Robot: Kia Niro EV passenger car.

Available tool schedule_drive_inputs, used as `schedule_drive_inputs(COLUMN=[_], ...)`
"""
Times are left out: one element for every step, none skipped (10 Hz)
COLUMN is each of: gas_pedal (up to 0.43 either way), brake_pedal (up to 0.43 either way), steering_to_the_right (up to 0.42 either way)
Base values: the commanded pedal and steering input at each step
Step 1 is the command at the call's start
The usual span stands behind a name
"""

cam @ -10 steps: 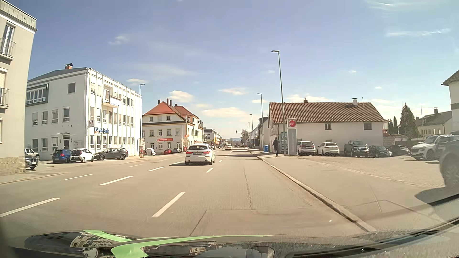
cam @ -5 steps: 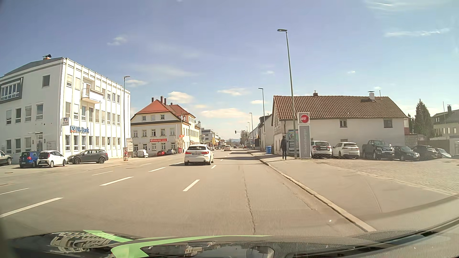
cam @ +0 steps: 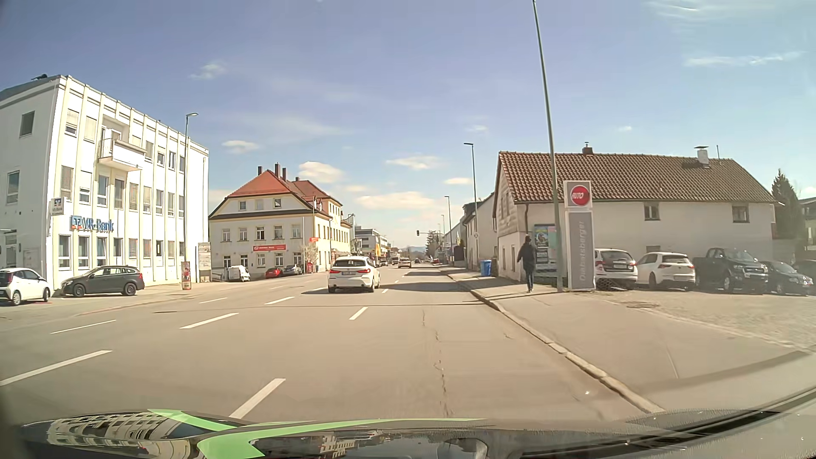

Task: Follow the waypoints while adhering to traffic rules and regulations

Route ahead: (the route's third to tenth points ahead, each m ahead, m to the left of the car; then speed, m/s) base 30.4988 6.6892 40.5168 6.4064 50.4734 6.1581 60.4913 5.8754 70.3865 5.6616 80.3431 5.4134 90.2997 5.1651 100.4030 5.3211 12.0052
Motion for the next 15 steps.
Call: schedule_drive_inputs(gas_pedal=[0.177, 0.177, 0.177, 0.177, 0.177, 0.177, 0.177, 0.177, 0.169, 0.138, 0.138, 0.138, 0.138, 0.138, 0.138], brake_pedal=[0.000, 0.000, 0.000, 0.000, 0.000, 0.000, 0.000, 0.000, 0.000, 0.000, 0.000, 0.000, 0.000, 0.000, 0.000], steering_to_the_right=[-0.003, -0.002, -0.003, -0.002, -0.002, -0.002, -0.002, -0.002, -0.002, -0.003, -0.002, -0.002, -0.001, 0.001, 0.001])
